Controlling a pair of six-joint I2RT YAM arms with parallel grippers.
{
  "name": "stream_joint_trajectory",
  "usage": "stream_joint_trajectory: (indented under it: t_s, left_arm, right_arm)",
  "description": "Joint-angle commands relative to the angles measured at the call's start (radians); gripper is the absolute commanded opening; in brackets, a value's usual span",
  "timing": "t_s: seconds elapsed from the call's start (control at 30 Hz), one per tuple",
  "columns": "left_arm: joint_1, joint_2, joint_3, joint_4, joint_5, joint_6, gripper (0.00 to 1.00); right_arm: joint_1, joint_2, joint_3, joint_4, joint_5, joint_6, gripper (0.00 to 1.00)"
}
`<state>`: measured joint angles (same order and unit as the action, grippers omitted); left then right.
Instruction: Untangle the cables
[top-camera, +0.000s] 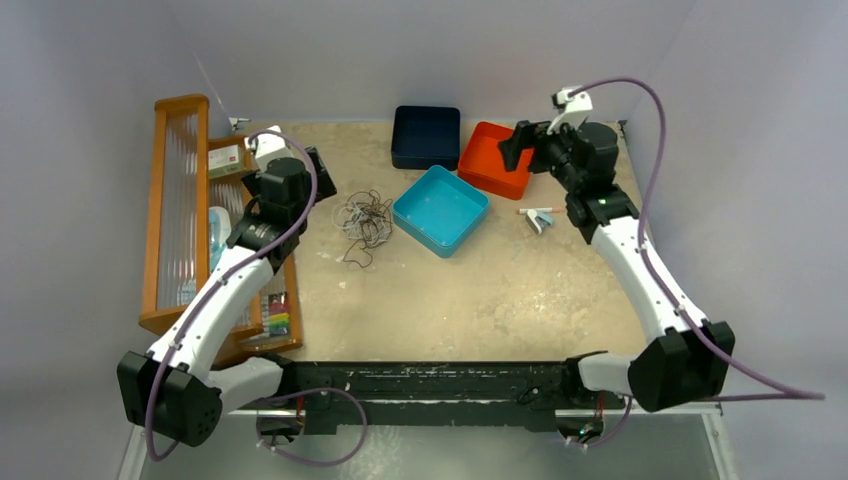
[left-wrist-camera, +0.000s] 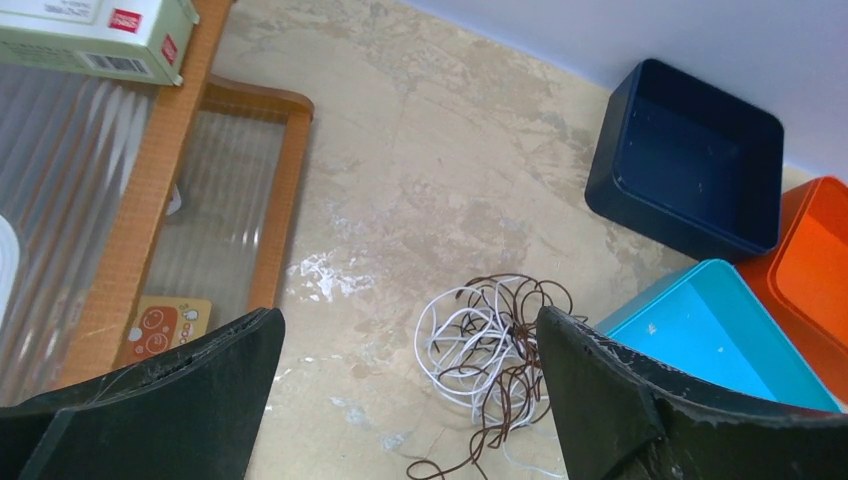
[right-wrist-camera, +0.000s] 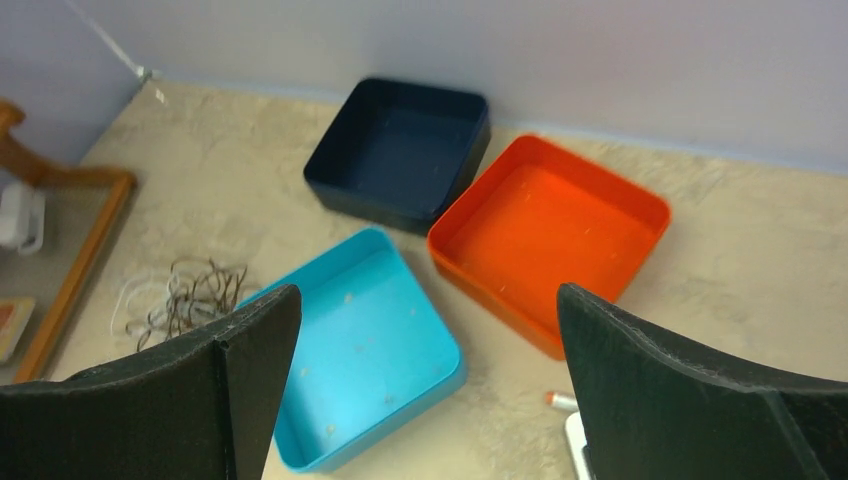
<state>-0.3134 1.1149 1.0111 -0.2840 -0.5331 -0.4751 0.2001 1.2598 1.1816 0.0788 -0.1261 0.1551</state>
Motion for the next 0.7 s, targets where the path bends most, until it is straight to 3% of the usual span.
stream_joint_trajectory:
  t_s: [0.0,0.37,0.67]
  left_arm:
    - [0.011,0.053,0.062,-0.031,0.051,-0.020,0.97]
    - [0.010,0.292,0.099,-0.011,0.130,-0.087,0.90]
    - [0.010,0.598,0.365,-0.039,0.146,-0.025,0.92]
  right_arm:
    - [0.051,0.040,0.042,-0.033,-0.055,-0.025,0.99]
    - [0.064,0.131,-0.017,0.009,-0.194,0.017,0.94]
    - [0.065,0.155,-0.063,-0.005,-0.210,0.011,0.93]
